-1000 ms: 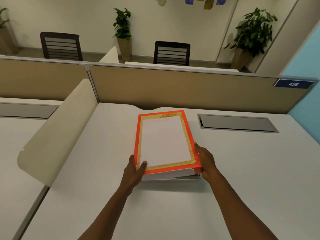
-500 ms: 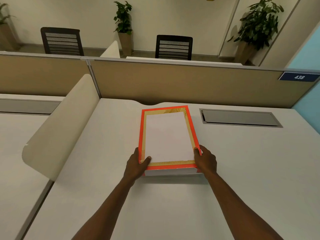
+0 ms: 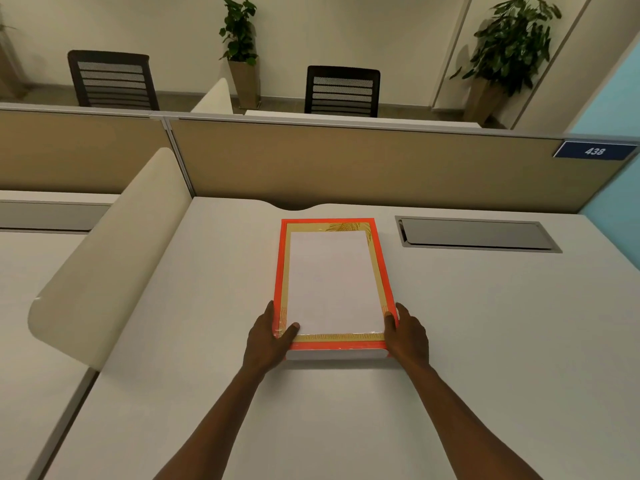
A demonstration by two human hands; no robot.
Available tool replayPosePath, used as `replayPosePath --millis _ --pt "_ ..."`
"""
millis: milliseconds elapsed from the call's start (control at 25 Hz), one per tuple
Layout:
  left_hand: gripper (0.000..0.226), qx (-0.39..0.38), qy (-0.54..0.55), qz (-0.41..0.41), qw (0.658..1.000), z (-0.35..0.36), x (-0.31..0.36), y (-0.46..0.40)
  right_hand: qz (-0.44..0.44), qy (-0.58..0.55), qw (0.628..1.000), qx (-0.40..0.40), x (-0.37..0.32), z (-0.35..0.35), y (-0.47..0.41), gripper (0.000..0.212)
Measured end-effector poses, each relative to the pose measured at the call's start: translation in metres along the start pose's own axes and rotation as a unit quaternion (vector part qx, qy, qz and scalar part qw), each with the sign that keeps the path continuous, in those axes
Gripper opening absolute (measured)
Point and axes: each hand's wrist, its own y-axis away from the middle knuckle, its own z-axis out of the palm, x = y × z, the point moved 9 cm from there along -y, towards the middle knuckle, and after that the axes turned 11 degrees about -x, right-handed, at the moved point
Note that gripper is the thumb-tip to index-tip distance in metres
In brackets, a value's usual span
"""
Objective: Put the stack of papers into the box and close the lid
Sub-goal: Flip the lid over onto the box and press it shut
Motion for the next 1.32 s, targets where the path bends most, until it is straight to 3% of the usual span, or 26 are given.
replayPosePath --millis 160,320,480,600,760,1040,1160,1320 --pt "0.081 0.003 -0.027 -0.002 1.0 0.001 -0.006 -0.001 -0.023 0.037 0.999 -0.011 0.004 0.004 0.006 0.044" --pt "0.093 0.005 -0.08 -0.002 0.997 -0.004 -0.004 -0.013 -0.053 0.044 0.997 -0.025 -0.009 -0.007 -0.005 0.063" --pt "0.101 0.011 -0.136 0.037 0.99 -0.009 0.022 -0.038 -0.126 0.132 0.981 -0.065 -0.049 -0.005 -0.035 0.075" --pt "0.095 -0.017 -0.183 0.031 0.983 -0.007 0.031 -0.061 -0.114 0.182 0.973 -0.086 -0.059 0.003 -0.057 0.074" --pt "0.093 -0.032 -0.2 0.023 0.979 -0.004 0.029 -0.081 -0.105 0.21 0.971 -0.052 -0.065 0.001 -0.079 0.074" --pt "0.097 -0.017 -0.179 0.026 0.983 0.002 0.029 -0.088 -0.094 0.199 0.967 -0.129 -0.066 0.01 -0.106 0.076" --pt "0.095 0.013 -0.156 0.019 0.988 -0.003 0.029 -0.085 -0.068 0.12 0.985 -0.1 -0.055 0.003 -0.095 0.076" --pt "0.077 0.104 -0.128 0.02 0.986 -0.013 0.016 -0.06 -0.043 0.045 0.998 0.007 -0.024 -0.003 -0.047 0.066"
